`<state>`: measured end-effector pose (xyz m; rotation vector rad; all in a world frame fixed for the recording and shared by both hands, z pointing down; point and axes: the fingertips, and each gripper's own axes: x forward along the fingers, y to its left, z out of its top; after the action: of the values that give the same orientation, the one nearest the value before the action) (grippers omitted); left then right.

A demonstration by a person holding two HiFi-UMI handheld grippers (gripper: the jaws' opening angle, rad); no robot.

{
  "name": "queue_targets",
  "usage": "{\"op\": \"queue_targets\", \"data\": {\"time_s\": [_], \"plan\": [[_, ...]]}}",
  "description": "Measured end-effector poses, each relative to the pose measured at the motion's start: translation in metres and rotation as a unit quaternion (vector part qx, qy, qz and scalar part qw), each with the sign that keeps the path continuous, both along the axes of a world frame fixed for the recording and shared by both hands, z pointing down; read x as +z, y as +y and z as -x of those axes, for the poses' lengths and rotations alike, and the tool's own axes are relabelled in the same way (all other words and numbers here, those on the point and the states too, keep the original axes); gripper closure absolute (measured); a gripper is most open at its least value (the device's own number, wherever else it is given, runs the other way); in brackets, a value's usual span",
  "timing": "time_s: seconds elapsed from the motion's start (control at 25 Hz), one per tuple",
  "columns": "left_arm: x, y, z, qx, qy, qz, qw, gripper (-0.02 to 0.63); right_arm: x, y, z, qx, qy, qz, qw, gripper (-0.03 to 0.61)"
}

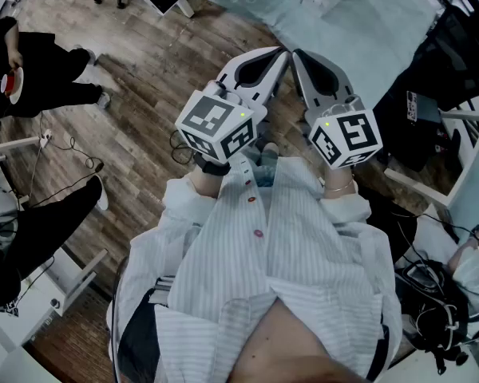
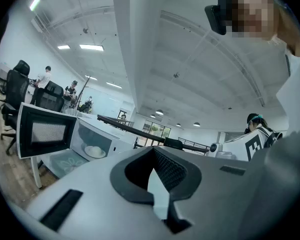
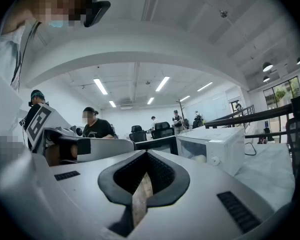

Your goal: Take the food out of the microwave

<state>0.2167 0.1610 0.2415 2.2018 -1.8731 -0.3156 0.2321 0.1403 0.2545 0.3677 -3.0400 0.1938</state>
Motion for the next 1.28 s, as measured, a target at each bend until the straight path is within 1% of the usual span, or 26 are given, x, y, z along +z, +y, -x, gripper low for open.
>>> {"op": "queue_targets", "data": {"time_s": [0.48,0.8,0.96,1.08,1.28], "plan": [[0.003,0.002,-0.016,-0.024,0.002,0.007,0.9997,0.606,-0.003,0.005,-0.014,-0.030,-0.017,0.010,0.999,0.546],[0.012,0.014,-0.015,-0.056,0.007,0.013,0.9983,0.606,0.003,0.010,-0.018,-0.045,-0.018,0.015,0.999,0.546],[0.016,0.013,-0.001,-0.070,0.015,0.018,0.9973,0.606,0.007,0.006,-0.009,-0.050,-0.014,0.025,0.998,0.546],[0.016,0.009,0.016,-0.076,0.018,0.015,0.9968,0.606,0.008,0.001,0.006,-0.055,-0.013,0.026,0.998,0.546],[0.018,-0.005,0.046,-0.079,0.016,0.007,0.9967,0.606,0.011,-0.016,0.033,-0.049,-0.017,0.026,0.998,0.545]]}}
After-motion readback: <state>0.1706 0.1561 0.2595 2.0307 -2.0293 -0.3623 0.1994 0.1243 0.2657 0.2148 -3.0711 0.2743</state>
